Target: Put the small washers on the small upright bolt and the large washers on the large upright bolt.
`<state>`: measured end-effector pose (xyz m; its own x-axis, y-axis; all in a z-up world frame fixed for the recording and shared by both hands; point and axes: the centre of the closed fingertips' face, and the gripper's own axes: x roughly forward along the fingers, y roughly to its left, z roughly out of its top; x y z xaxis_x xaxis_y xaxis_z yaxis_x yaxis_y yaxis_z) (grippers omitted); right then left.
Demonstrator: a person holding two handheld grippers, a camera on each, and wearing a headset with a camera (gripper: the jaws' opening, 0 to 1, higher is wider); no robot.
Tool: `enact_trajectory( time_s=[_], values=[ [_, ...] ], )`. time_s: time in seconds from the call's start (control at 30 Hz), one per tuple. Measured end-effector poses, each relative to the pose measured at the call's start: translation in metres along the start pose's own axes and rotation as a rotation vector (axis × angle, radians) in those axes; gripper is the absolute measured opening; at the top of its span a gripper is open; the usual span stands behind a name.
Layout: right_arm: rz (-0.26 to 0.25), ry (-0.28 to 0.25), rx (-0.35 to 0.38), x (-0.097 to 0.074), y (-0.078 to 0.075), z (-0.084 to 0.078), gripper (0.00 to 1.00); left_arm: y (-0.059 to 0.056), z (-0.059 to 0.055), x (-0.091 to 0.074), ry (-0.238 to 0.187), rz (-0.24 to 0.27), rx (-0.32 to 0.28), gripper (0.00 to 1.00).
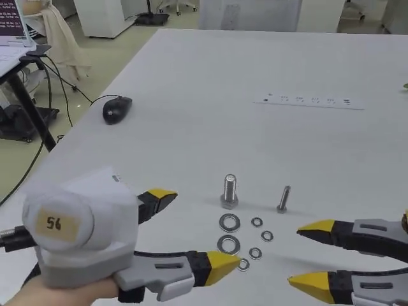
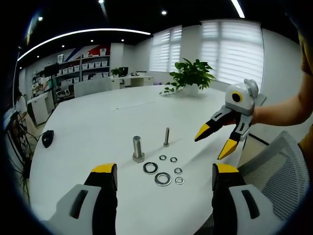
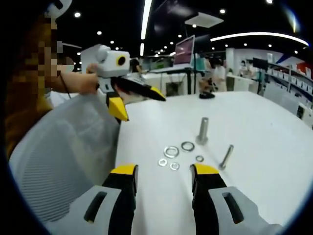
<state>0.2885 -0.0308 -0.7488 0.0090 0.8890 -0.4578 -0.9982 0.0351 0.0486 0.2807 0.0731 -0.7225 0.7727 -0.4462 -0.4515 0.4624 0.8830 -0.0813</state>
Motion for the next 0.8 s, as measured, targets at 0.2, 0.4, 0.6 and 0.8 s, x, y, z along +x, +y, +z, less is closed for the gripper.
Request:
enact_trajectory(
  time_s=[0.2, 0.4, 0.6, 0.8],
  values=[
    [-0.005, -0.012, 0.008, 0.001, 0.0, 0.002, 0.46, -0.001, 0.001, 0.003, 0.008, 0.066, -0.013, 0.75],
    [-0.005, -0.013, 0.002, -0.001, 0.001, 0.003, 0.46, -0.005, -0.007, -0.002, 0.023, 0.073, -0.03, 0.73],
    [-0.002, 0.005, -0.004, 0.001, 0.001, 0.002, 0.46, 0.002, -0.015, -0.01, 0.077, 0.107, -0.006, 0.73],
    [0.015, 0.004, -0.006, 0.007, 0.005, 0.007, 0.46, 0.002, -0.015, -0.014, 0.058, 0.095, -0.024, 0.72]
  ],
)
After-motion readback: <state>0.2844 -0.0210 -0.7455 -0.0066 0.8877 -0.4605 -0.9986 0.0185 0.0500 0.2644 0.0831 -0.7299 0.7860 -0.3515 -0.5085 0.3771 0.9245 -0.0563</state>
